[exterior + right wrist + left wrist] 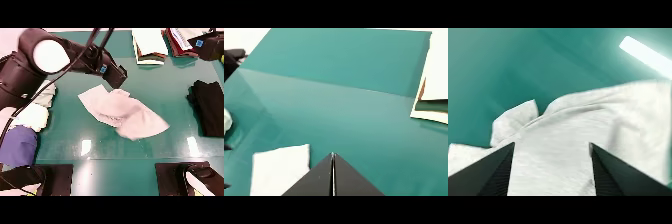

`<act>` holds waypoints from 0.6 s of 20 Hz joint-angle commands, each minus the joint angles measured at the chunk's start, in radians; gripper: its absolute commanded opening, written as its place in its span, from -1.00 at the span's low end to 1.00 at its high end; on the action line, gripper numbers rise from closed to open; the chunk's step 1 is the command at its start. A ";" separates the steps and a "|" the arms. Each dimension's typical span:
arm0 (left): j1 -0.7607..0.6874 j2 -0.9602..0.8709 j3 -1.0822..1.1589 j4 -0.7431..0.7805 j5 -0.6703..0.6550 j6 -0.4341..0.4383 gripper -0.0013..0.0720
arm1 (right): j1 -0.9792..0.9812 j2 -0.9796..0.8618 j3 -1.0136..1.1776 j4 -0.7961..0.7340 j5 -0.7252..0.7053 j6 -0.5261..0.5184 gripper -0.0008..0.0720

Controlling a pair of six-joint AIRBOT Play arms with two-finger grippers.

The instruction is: Fold the shirts.

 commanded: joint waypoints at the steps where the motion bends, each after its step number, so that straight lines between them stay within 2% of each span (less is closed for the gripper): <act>1: 0.088 -0.018 -0.026 0.008 0.020 -0.047 0.54 | 0.001 -0.048 0.088 0.000 0.098 0.000 -0.94; 4: 0.319 -0.063 -0.032 -0.027 -0.001 -0.126 0.54 | 0.001 -0.042 0.088 -0.001 0.117 0.000 -0.94; 7: 0.491 -0.157 -0.061 -0.157 -0.067 -0.130 0.54 | 0.001 -0.042 0.088 0.000 0.123 0.000 -0.94; 9: 0.560 -0.229 -0.098 -0.239 -0.117 -0.130 0.54 | 0.001 -0.043 0.088 -0.001 0.121 0.000 -0.94; 12: 0.584 -0.303 -0.187 -0.267 -0.154 -0.130 0.54 | 0.001 -0.043 0.088 -0.001 0.121 0.000 -0.94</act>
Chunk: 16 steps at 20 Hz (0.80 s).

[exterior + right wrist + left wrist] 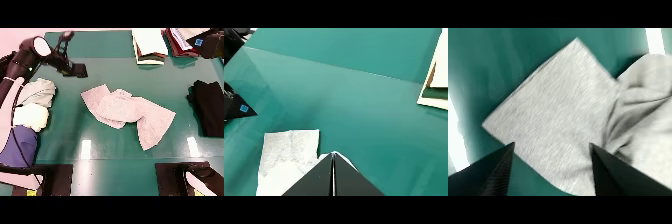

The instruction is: Fold the shirts.

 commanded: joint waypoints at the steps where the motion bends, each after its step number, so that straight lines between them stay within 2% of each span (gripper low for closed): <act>1: 0.055 -0.074 -0.106 -0.073 -0.032 -0.008 0.54 | 0.001 -0.001 0.002 0.000 0.003 0.000 -0.94; 3: 0.055 -0.078 -0.195 -0.089 0.029 -0.018 0.54 | 0.001 -0.001 0.002 0.000 0.003 0.000 -0.94; 8: 0.054 -0.078 -0.328 -0.200 0.060 -0.003 0.54 | 0.001 -0.002 0.002 0.000 -0.004 0.000 -0.94; 10: 0.038 -0.078 -0.351 -0.246 0.086 0.019 0.54 | 0.001 -0.003 0.002 0.000 -0.004 0.000 -0.94; 15: -0.043 -0.080 -0.351 -0.245 0.137 0.018 0.53 | 0.000 -0.003 0.002 0.000 -0.002 0.000 -0.94; 16: -0.049 -0.080 -0.351 -0.246 0.139 0.018 0.17 | 0.000 -0.003 0.002 -0.001 0.001 0.000 -0.94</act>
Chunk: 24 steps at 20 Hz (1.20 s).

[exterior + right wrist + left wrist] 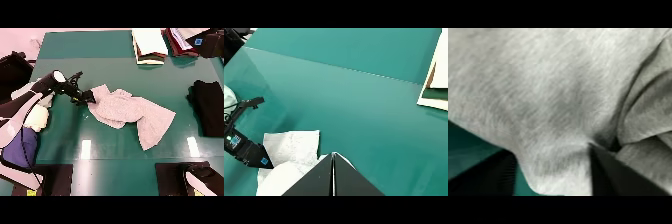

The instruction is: Fold the shirts.

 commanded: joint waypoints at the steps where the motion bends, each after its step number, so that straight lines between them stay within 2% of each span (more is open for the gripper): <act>1: -0.029 0.000 -0.003 -0.014 0.029 0.005 -0.43 | -0.003 0.000 0.001 -0.002 0.010 0.000 -0.94; 2: -0.019 0.001 0.010 -0.013 0.026 0.006 -0.92 | -0.015 0.000 0.001 -0.002 0.025 0.000 -0.94; 6: 0.055 0.024 0.135 0.000 -0.016 0.007 -0.91 | -0.151 0.031 -0.094 -0.001 0.133 0.001 -0.94; 10: 0.090 0.064 0.241 0.041 -0.018 0.018 -0.91 | -0.406 0.088 -0.406 0.000 0.189 0.000 -0.93; 11: 0.090 0.069 0.254 0.039 -0.023 0.033 -0.91 | -0.471 0.090 -0.502 0.002 0.189 -0.005 -0.61; 12: 0.087 0.071 0.257 0.035 -0.026 0.032 -0.91 | -0.522 0.083 -0.591 0.002 0.183 -0.016 0.06; 13: 0.085 0.071 0.256 0.035 -0.029 0.032 -0.91 | -0.563 0.061 -0.678 0.009 0.177 -0.032 0.23; 16: 0.085 0.071 0.256 0.037 -0.035 0.032 -0.91 | -0.592 -0.050 -0.843 0.011 0.102 -0.080 0.23; 18: 0.085 0.071 0.256 0.037 -0.036 0.032 -0.91 | -0.563 -0.134 -0.883 0.074 0.026 -0.125 0.23; 20: 0.085 0.071 0.256 0.037 -0.035 0.032 -0.91 | -0.510 -0.216 -0.880 0.146 -0.046 -0.144 0.23; 24: 0.085 0.071 0.256 0.037 -0.043 0.032 -0.91 | -0.368 -0.377 -0.785 0.166 -0.135 -0.143 0.21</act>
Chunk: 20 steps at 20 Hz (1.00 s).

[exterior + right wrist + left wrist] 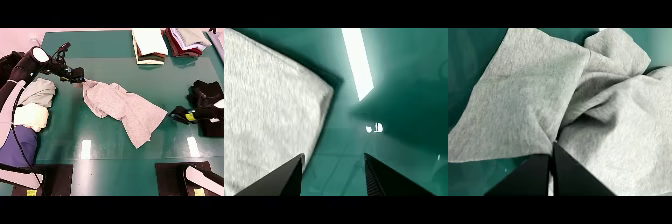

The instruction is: Fold the shirts.

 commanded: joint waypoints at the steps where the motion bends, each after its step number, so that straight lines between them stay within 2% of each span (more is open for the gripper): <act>1: 0.001 0.000 0.001 0.000 -0.005 0.000 -0.91 | 0.107 -0.143 0.066 0.033 -0.083 -0.013 0.20; 2: 0.001 0.000 0.001 0.000 -0.005 0.000 -0.91 | 0.132 -0.175 0.094 0.033 -0.089 -0.014 0.06; 3: 0.002 0.000 0.001 0.001 -0.005 0.000 -0.91 | 0.156 -0.205 0.124 0.032 -0.089 -0.014 -0.28; 6: 0.004 0.009 0.003 0.003 -0.006 0.001 -0.91 | 0.207 -0.219 0.193 0.007 -0.091 -0.022 -0.94; 10: 0.004 0.098 0.086 0.100 -0.021 0.000 -0.91 | 0.211 -0.071 0.332 -0.056 -0.076 -0.026 -0.94; 13: 0.004 0.217 0.249 0.180 -0.038 0.001 -0.91 | 0.174 0.097 0.507 -0.054 -0.047 -0.030 -0.94; 16: 0.004 0.360 0.449 0.198 -0.036 0.014 -0.91 | 0.129 0.253 0.703 -0.055 -0.019 -0.031 -0.94; 20: 0.004 0.573 0.552 0.198 0.072 0.029 -0.91 | 0.057 0.395 0.884 -0.054 0.021 -0.030 -0.94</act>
